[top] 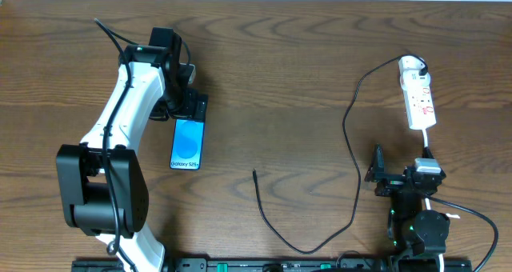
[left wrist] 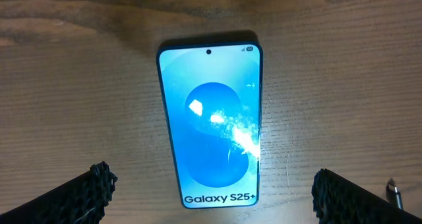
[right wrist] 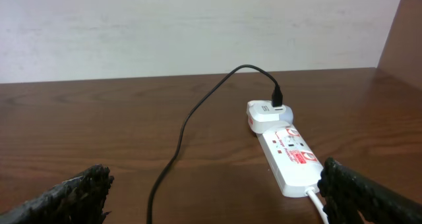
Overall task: Plug charger to phone and switch on socket
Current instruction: 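Lower the open left gripper down onto the phone's top edge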
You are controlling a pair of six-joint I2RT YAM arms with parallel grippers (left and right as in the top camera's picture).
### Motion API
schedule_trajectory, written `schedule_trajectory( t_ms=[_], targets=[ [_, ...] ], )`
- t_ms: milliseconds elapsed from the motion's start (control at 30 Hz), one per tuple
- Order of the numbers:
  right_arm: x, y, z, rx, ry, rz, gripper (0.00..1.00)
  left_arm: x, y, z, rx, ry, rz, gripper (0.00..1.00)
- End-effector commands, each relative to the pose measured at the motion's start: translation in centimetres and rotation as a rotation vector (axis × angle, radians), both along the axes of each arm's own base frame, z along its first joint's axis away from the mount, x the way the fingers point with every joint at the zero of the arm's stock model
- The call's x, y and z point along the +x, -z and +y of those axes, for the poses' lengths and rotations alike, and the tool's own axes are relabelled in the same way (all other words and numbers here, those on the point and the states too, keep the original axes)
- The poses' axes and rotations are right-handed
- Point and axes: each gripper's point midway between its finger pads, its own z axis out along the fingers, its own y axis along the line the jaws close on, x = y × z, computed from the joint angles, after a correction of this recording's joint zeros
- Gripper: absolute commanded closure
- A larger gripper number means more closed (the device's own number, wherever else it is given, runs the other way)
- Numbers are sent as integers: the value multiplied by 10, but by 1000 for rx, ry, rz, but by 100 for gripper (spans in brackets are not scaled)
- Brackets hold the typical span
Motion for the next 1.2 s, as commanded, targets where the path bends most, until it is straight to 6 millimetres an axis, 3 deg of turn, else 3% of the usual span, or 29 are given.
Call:
schedule_trajectory(
  t_ms=[0,600,1167],
  targets=[
    [0,0,0,12,5,-4,1,-6,9,1,10,7,27,2],
    [0,0,0,13,5,-4,1,-21,46,5,24,-38,51,2],
    [0,0,0,12,5,-4,1,-23,74,5,18,-68,14,2]
  ],
)
